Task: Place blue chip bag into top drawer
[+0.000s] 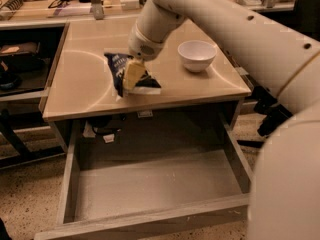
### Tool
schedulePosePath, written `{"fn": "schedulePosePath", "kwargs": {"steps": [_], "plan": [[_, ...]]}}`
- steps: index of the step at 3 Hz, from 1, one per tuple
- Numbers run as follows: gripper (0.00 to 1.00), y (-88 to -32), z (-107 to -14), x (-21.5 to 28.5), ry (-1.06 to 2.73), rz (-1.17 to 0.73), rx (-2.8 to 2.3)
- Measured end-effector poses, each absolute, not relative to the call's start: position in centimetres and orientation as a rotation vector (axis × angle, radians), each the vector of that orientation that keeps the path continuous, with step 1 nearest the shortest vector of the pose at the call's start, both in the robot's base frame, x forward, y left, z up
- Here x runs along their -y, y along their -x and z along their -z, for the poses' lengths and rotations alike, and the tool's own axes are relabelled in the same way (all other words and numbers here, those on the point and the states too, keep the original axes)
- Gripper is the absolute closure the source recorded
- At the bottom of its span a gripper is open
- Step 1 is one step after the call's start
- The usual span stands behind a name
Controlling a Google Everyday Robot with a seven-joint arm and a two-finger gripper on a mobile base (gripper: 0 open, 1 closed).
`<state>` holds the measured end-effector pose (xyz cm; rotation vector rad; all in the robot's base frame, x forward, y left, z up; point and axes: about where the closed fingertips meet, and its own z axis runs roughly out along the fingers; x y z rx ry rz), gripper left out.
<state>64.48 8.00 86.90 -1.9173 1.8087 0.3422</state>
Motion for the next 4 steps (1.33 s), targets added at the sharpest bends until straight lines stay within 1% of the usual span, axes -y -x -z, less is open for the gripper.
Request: {"fn": "schedulePosePath", "kwargs": {"steps": [2,3,4], "plan": [[1.00,-54.1,-86.0,-4.8,1.814,-0.387,-1.964],[1.00,-50.0,-84.4,-4.0,1.774,-0.431,-2.001],[1.00,-50.0,-84.4,-4.0,1.774,-0.431,-2.001]]}}
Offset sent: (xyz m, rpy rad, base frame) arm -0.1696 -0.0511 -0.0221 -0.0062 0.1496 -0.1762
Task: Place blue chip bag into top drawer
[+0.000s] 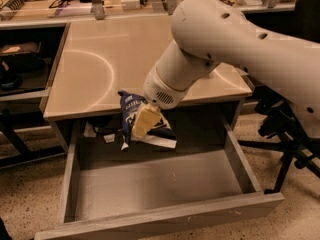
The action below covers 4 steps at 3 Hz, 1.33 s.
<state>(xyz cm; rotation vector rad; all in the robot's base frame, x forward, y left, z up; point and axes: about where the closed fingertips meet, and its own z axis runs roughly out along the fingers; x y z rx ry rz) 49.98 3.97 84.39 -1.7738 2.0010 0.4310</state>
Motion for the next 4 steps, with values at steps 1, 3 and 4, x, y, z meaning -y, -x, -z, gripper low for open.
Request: {"fn": "schedulePosePath", "kwargs": {"steps": [1,3,4], "plan": [[1.00,-47.8,-83.9,-3.3,1.754,-0.435,-2.037],[1.00,-43.2,-78.2,-2.7,1.674,-0.589,-2.166],[1.00,-43.2,-78.0,-2.7,1.674,-0.591,-2.168]]}}
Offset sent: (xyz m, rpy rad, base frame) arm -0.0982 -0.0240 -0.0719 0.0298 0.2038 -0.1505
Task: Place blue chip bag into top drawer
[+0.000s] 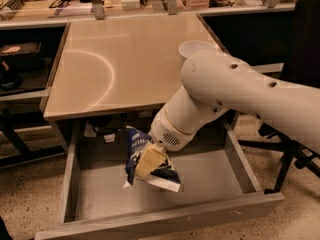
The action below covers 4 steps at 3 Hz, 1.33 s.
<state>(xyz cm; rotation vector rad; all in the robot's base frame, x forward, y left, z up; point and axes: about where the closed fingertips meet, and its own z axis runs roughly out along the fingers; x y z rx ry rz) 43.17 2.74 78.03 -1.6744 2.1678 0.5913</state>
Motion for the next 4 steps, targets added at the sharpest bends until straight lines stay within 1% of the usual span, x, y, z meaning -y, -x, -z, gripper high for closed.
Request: {"fn": "schedulePosePath", "kwargs": {"steps": [1,2,3,4], "plan": [[1.00,-43.2,-76.2,-3.5,1.642,-0.629,-2.156],[1.00,-44.7,-74.0,-5.3,1.599,-0.657,-2.132],[1.00,-46.0,-71.1,-8.2,1.573,-0.722,-2.091],[1.00,-46.1,-71.0,-8.2,1.572,-0.723,-2.090]]}}
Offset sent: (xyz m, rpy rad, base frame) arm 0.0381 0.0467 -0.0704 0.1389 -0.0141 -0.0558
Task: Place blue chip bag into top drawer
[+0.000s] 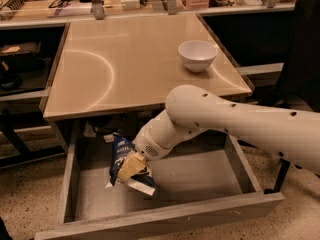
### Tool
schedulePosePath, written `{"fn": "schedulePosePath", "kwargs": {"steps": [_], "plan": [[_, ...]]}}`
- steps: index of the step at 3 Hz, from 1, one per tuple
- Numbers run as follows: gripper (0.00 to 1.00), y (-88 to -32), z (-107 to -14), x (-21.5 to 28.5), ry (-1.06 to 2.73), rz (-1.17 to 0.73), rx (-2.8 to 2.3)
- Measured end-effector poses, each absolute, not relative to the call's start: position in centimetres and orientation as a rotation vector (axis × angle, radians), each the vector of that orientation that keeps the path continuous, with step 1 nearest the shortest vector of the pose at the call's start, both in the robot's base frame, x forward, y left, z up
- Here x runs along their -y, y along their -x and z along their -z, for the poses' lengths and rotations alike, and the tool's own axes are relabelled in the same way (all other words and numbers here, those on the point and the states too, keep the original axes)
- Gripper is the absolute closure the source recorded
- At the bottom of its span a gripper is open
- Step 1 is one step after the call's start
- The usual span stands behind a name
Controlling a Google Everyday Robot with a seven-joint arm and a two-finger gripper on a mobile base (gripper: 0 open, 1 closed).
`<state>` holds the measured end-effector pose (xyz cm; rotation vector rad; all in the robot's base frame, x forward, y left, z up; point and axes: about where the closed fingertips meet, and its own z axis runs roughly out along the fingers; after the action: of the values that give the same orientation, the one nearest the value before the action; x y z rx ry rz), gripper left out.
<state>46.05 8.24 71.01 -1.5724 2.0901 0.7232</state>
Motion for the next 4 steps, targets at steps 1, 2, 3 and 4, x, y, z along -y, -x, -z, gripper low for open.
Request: {"fn": "schedulePosePath", "kwargs": {"steps": [1,2,3,4], "plan": [[1.00,-44.9,-70.0,-10.1,1.579,-0.764,-2.069],[1.00,-44.1,-68.9,-12.2,1.587,-0.820,-2.045],[1.00,-44.0,-68.0,-13.4,1.591,-0.855,-2.034],[1.00,-43.6,-66.6,-13.9,1.584,-0.895,-2.038]]}}
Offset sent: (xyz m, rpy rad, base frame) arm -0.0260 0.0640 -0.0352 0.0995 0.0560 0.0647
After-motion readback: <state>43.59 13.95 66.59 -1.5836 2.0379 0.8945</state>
